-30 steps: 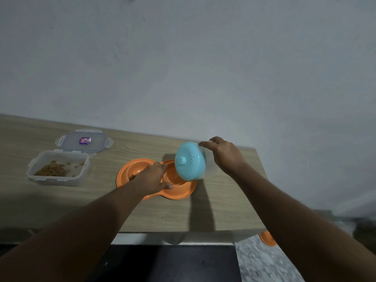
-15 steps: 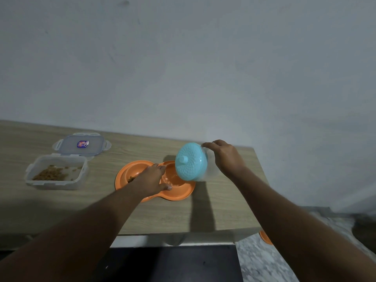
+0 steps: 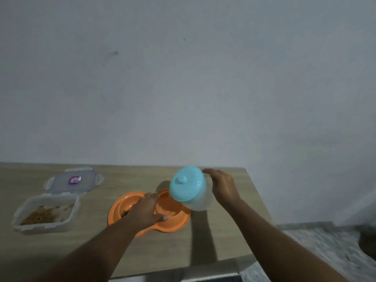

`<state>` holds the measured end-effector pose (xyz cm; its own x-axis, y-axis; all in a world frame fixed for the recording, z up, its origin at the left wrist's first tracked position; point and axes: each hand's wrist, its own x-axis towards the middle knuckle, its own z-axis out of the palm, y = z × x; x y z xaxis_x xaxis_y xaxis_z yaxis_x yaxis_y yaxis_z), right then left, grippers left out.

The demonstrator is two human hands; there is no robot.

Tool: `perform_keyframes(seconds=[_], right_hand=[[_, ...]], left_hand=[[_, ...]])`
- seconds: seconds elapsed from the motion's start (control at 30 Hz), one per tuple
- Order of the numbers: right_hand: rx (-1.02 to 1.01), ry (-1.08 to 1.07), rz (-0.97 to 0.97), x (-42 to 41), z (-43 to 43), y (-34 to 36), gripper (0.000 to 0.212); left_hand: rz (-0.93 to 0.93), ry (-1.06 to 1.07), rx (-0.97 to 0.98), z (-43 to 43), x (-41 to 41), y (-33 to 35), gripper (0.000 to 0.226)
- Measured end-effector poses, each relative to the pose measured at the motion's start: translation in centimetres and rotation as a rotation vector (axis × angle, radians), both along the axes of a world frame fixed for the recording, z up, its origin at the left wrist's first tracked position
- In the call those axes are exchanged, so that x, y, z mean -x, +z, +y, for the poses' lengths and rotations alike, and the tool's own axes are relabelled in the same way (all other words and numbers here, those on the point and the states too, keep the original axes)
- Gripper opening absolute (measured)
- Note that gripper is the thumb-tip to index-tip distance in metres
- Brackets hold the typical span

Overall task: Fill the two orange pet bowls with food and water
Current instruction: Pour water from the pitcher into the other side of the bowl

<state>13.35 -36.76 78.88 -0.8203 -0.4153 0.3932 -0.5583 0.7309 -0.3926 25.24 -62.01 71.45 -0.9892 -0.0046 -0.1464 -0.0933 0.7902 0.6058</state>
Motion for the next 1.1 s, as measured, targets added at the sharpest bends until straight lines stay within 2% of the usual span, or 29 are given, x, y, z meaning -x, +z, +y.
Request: perform_keyframes(seconds=[0.17, 0.2, 0.3, 0.47, 0.6, 0.77, 0.9, 1.03, 1.1], right_hand=[[0.251, -0.126, -0.067, -0.2, 1.6, -0.5, 0.049], [0.298, -0.141, -0.092, -0.5, 1.7, -1.0, 0.051], [0.433, -0.23, -0.112, 0.2, 3.2, -1.2, 0.057], [0.592, -0.29, -0.167, 1.1, 4.8, -1.9, 0.074], [0.626, -0.311, -0.182, 2.2, 6.5, -2.8, 0.075], [0.587, -0.257, -0.209, 3.5, 8.0, -3.0, 0.044], [0.561, -0.29, -0.216, 4.7, 9.0, -5.0, 0.052], [0.556, -0.227, -0.218, 4.6, 9.6, -5.8, 0.053], [0.445, -0.195, -0.262, 4.2, 9.5, -5.8, 0.074]], left_hand=[[0.081, 0.167, -0.133, 1.7, 2.3, 2.1, 0.16], [0.084, 0.213, -0.206, 2.4, 2.2, 2.4, 0.162], [0.094, 0.268, -0.464, 5.4, 4.4, 4.5, 0.148], [0.065, 0.195, -0.745, 9.5, 8.1, 4.7, 0.171], [0.064, 0.14, -0.797, 11.9, 10.7, 4.5, 0.162], [0.084, 0.106, -0.731, 13.4, 12.9, 4.7, 0.131], [0.098, 0.118, -0.734, 14.3, 13.9, 3.6, 0.116], [0.103, 0.12, -0.71, 15.0, 13.8, 2.9, 0.116], [0.126, 0.119, -0.678, 15.1, 13.8, 2.5, 0.118]])
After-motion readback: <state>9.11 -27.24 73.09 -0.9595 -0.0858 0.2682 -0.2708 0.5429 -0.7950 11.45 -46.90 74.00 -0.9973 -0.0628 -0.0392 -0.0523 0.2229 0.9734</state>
